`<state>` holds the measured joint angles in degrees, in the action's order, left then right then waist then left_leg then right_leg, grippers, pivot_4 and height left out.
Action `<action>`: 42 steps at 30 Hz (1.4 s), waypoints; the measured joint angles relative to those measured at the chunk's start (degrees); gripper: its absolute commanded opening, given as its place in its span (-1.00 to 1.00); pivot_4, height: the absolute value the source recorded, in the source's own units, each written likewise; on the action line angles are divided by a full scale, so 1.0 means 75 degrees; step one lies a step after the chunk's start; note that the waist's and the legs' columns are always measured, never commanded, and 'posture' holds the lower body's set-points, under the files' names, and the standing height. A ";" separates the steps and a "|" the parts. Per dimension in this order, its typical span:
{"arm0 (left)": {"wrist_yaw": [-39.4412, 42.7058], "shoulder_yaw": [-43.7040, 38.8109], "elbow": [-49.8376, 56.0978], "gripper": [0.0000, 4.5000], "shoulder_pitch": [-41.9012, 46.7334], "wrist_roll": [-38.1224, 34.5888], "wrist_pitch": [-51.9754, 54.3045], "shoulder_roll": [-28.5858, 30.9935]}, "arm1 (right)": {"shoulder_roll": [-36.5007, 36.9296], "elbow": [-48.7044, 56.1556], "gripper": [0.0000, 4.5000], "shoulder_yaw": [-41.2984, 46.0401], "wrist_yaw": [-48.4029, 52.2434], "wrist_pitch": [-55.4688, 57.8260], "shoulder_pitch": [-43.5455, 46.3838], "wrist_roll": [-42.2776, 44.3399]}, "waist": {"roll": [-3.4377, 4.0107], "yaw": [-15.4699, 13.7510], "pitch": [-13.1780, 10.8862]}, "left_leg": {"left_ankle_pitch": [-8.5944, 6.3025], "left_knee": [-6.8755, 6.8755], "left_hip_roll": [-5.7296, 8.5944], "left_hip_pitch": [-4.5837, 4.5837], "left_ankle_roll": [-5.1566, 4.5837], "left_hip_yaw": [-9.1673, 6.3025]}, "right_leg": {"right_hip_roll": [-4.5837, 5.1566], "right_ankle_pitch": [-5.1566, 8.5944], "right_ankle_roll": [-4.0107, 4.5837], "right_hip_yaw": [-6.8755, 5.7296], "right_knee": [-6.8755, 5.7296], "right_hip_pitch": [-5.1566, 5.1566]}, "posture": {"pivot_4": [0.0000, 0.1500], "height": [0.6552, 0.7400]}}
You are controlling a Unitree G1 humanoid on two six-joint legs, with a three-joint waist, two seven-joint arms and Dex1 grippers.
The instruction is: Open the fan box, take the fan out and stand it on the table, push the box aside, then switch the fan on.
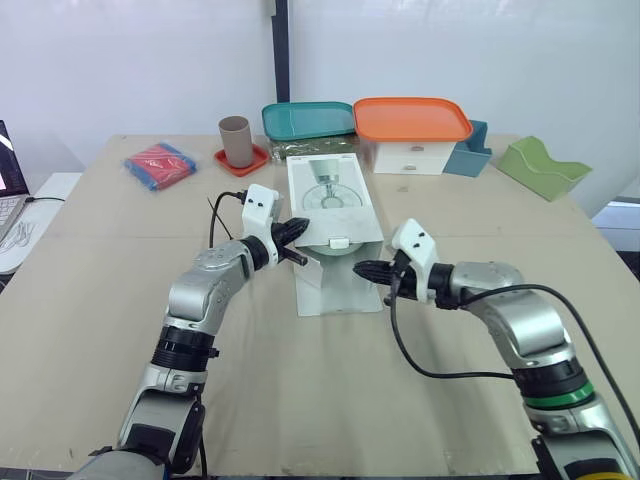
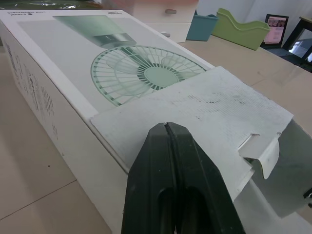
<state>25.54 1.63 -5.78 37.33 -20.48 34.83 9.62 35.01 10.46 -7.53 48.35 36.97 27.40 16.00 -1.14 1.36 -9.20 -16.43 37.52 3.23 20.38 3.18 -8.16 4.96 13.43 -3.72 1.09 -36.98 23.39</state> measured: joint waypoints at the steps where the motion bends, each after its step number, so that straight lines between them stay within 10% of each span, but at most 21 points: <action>1: 0.0000 -0.0004 0.0000 -1.00 -0.0001 0.0000 0.0000 0.0001 | 0.0136 0.0003 -0.96 0.0135 0.0049 0.0152 0.0000 0.0090 | 0.0000 0.0003 0.0000 | 0.0000 0.0000 -0.0001 0.0000 0.0000 0.0002 | 0.0000 0.0000 0.0000 0.0000 0.0000 0.0001 | 1.00 1.00; 15: 0.0003 -0.0043 0.0002 -1.00 -0.0038 0.0002 -0.0004 0.0021 | 0.0848 -0.0811 -0.96 0.0192 -0.0096 0.0391 0.0060 -0.0310 | -0.0001 -0.0005 0.0000 | 0.0000 0.0000 0.0000 0.0000 0.0000 0.0005 | 0.0002 0.0000 -0.0002 0.0001 0.0000 0.0000 | 1.00 1.00; 42: -0.0036 -0.0031 0.0088 -1.00 -0.0068 0.0018 -0.0003 -0.0037 | -0.0659 -0.2992 -0.96 0.0112 -0.0854 -0.1859 0.0963 -0.1324 | 0.0000 0.0012 0.0000 | 0.0002 0.0001 -0.0001 0.0000 0.0004 0.0008 | 0.0002 -0.0003 -0.0001 0.0002 -0.0001 0.0005 | 1.00 1.00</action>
<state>25.27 1.39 -5.12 36.81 -20.34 34.81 9.34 30.07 -11.98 -6.69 41.94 23.03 34.62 6.07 -1.14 1.45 -9.20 -16.42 37.53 3.21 20.38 3.21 -8.10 4.97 13.41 -3.73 1.11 -36.98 23.43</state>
